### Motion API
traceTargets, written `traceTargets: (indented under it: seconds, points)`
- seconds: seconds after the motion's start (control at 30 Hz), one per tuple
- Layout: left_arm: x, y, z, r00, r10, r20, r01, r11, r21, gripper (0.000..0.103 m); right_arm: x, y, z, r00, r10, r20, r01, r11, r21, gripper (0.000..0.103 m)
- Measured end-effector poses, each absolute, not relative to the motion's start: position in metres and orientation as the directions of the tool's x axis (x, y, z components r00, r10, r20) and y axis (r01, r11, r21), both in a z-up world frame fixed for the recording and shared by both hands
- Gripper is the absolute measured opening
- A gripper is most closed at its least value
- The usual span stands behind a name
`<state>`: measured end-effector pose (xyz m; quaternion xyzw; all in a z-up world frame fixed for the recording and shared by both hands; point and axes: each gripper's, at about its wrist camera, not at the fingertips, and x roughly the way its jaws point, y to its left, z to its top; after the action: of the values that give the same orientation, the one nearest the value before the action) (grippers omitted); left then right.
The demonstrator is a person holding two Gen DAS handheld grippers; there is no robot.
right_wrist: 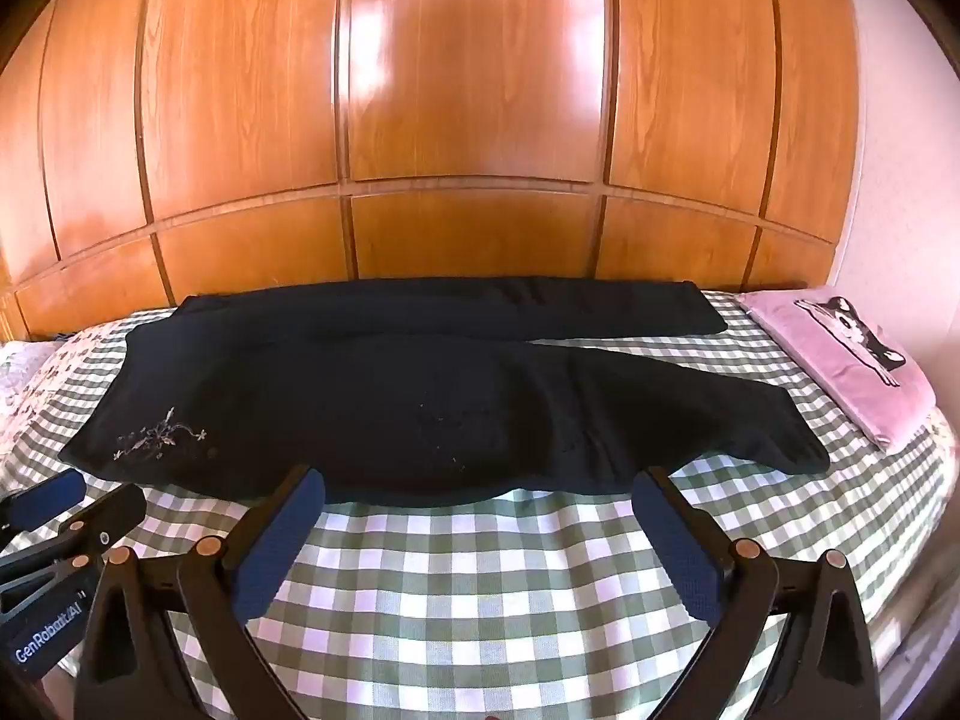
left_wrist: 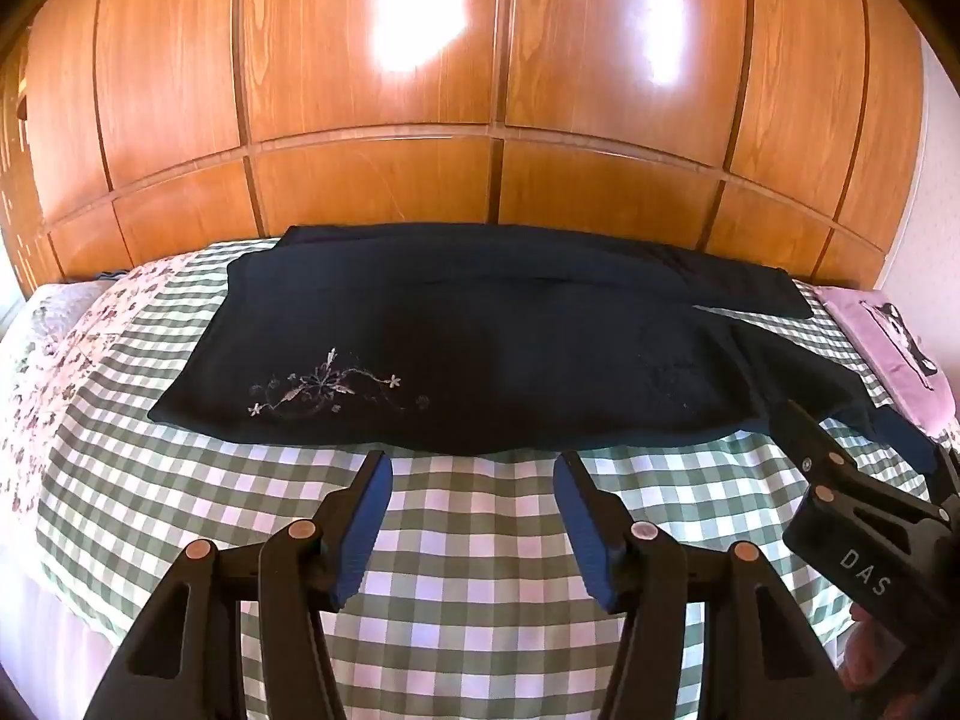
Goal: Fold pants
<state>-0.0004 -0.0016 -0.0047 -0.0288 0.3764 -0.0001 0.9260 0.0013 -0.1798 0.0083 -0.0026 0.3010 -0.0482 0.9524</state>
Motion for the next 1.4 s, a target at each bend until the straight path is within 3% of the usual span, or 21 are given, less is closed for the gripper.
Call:
traceTargets:
  seconds: [1.4]
  points:
    - [0.0001, -0.0021, -0.0100, 0.706, -0.008, -0.708, -0.028, 0.999, -0.039, 0.057, 0.0032, -0.1778, 0.0059, 0.804, -0.075, -0.590, 0.068, 0.997, -0.034, 0.103]
